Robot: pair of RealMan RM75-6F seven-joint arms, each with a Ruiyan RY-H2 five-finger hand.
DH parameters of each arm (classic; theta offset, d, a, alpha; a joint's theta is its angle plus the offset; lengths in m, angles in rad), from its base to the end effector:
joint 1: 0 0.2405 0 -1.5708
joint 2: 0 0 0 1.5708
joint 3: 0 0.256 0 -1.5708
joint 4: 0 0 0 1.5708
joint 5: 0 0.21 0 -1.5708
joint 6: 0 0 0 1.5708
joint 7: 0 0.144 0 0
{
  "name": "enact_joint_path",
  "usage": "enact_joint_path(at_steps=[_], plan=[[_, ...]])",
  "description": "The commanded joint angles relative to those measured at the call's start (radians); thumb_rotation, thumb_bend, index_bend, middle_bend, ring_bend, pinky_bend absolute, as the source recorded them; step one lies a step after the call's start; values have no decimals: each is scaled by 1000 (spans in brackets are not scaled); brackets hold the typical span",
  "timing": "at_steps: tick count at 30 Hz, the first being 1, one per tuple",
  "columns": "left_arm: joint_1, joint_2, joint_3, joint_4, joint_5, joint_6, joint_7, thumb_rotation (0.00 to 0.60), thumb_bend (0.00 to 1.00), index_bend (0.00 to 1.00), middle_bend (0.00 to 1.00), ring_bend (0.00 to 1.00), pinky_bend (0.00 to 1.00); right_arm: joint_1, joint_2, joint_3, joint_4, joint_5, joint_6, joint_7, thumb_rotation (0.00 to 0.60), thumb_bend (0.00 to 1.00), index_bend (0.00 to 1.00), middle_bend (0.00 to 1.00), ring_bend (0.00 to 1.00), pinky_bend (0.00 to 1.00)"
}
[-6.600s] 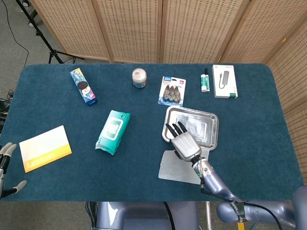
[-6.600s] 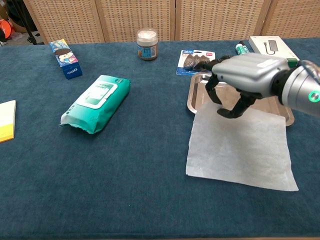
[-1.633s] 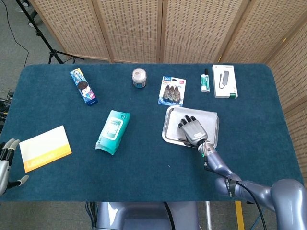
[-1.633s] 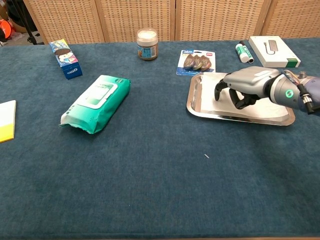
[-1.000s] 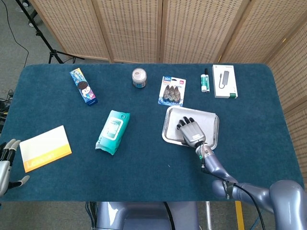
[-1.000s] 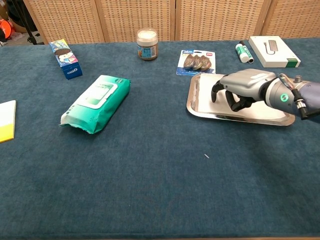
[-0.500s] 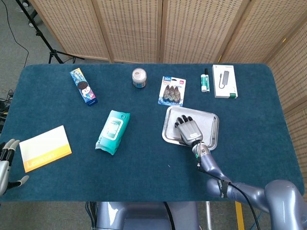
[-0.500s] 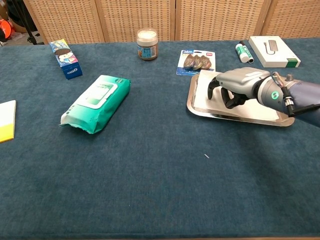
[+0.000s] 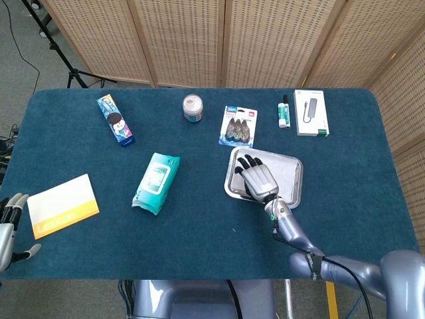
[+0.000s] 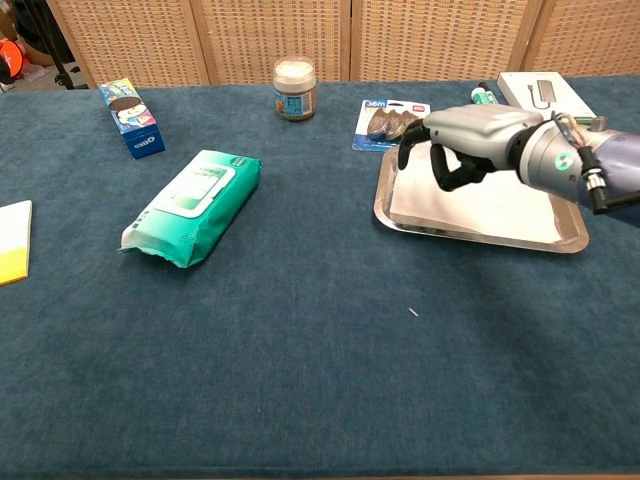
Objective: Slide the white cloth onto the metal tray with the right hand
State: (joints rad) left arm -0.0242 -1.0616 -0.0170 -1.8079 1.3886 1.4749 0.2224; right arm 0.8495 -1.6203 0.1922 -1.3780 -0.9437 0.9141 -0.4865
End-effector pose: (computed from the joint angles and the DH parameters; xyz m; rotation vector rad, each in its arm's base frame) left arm -0.3039 0.1521 0.1588 -1.3340 -0.9645 -0.7063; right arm -0.1332 -0.3697 -0.0347 1.8849 -0.8929 0.8105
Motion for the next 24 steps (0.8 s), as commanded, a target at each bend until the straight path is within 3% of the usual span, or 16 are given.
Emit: enact_joint_path(at_steps=[1, 2, 4, 6, 18, 22, 24], plan=[[0, 1, 1, -1, 2, 0, -2, 600, 0, 0, 0, 0, 0, -25, 53, 2, -71, -53, 37, 36, 600, 862, 266, 111, 50, 152], [0, 1, 1, -1, 3, 0, -3, 600, 0, 0, 0, 0, 0, -34, 70, -1, -91, -70, 44, 53, 600, 713, 260, 109, 48, 152], [1, 3, 3, -2, 8, 1, -6, 600, 0, 0, 0, 0, 0, -51, 103, -11, -120, -100, 53, 80, 600, 509, 253, 107, 43, 152], [3, 5, 7, -3, 17, 5, -8, 600, 0, 0, 0, 0, 0, -76, 145, -29, -138, -134, 59, 116, 600, 468, 251, 106, 42, 152], [13, 3, 18, -8, 44, 23, -2, 600, 0, 0, 0, 0, 0, -123, 168, -80, -39, -152, 6, 200, 600, 717, 251, 106, 40, 152], [14, -2, 20, -11, 49, 25, 8, 600, 0, 0, 0, 0, 0, -133, 161, -102, -1, -160, -20, 211, 600, 954, 251, 107, 38, 152], [14, -4, 20, -11, 48, 24, 12, 600, 0, 0, 0, 0, 0, -134, 161, -109, 5, -166, -27, 208, 600, 999, 251, 107, 37, 152]])
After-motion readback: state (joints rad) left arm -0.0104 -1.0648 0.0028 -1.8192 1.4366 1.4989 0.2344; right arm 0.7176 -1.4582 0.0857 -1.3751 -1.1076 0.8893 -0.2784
